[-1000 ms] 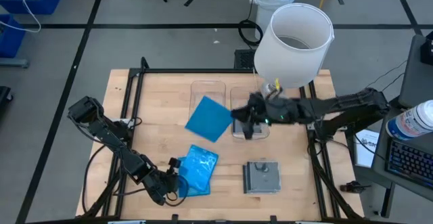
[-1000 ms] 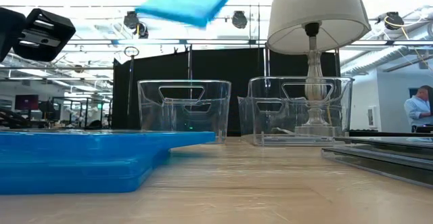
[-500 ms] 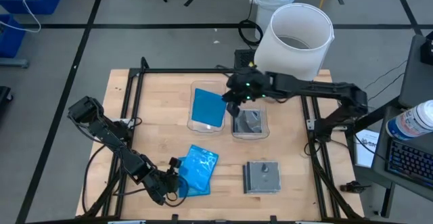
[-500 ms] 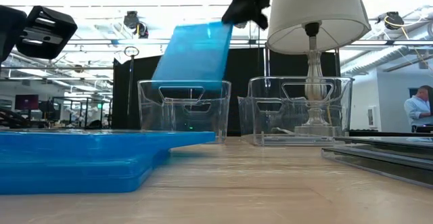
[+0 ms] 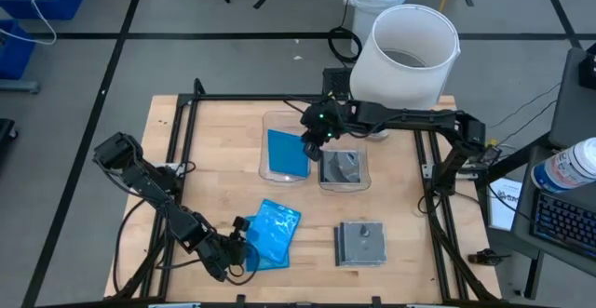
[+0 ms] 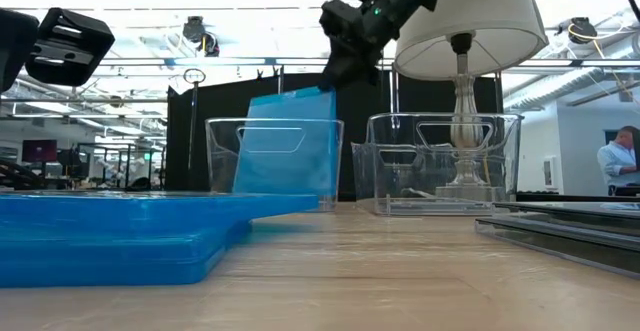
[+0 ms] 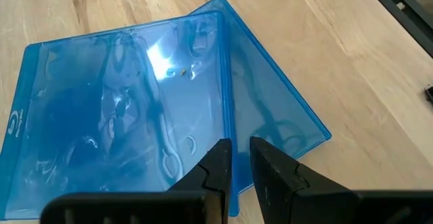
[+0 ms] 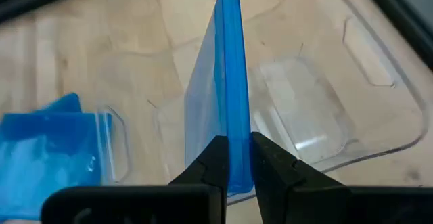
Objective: Pick & place jewel cases by type
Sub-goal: Put the blue cd case into the left transparent bin, then put the black cd case into the right transparent bin
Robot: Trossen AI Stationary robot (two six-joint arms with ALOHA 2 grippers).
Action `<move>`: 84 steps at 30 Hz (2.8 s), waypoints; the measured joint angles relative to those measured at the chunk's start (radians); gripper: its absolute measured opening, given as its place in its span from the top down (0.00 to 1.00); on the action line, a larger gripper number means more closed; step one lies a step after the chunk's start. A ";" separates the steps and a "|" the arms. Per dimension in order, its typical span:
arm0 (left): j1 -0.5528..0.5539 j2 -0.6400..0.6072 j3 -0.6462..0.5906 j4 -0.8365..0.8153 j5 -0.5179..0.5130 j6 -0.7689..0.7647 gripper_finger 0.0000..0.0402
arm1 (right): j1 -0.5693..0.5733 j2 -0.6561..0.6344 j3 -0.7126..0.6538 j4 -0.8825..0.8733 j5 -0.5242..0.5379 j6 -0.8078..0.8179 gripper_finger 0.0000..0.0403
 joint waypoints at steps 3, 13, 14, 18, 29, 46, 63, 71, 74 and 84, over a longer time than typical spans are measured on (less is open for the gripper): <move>0.000 0.000 0.000 -0.001 0.000 0.000 0.84 | 0.001 0.026 0.000 0.008 -0.001 -0.016 0.91; 0.000 0.000 0.000 -0.001 0.000 -0.007 0.84 | 0.002 0.054 0.000 0.010 0.001 -0.057 0.85; 0.000 0.000 0.000 -0.002 0.000 -0.009 0.84 | 0.003 0.055 0.000 0.006 0.002 -0.066 0.83; 0.000 0.000 0.000 -0.001 0.000 -0.018 0.84 | 0.005 0.056 0.000 0.003 0.004 -0.073 0.74; 0.000 0.000 0.000 -0.001 0.000 -0.025 0.84 | 0.005 0.056 0.000 0.004 0.060 -0.089 0.62; 0.016 0.000 0.000 0.022 -0.124 0.035 0.84 | 0.280 -0.138 0.060 -0.255 0.345 -0.181 0.83; 0.119 0.050 0.103 0.306 -0.104 0.232 0.84 | 0.790 -0.245 -0.113 -0.382 0.573 0.274 0.99; 0.129 0.121 0.174 0.291 0.054 0.346 0.85 | 0.952 -0.313 -0.315 -0.254 0.658 0.475 0.99; 0.130 0.121 0.163 0.286 0.063 0.345 0.84 | 0.985 -0.360 -0.406 -0.108 0.658 0.483 1.00; 0.135 0.121 0.155 0.212 0.080 0.309 0.84 | 0.965 -0.514 -0.546 -0.061 0.666 0.552 1.00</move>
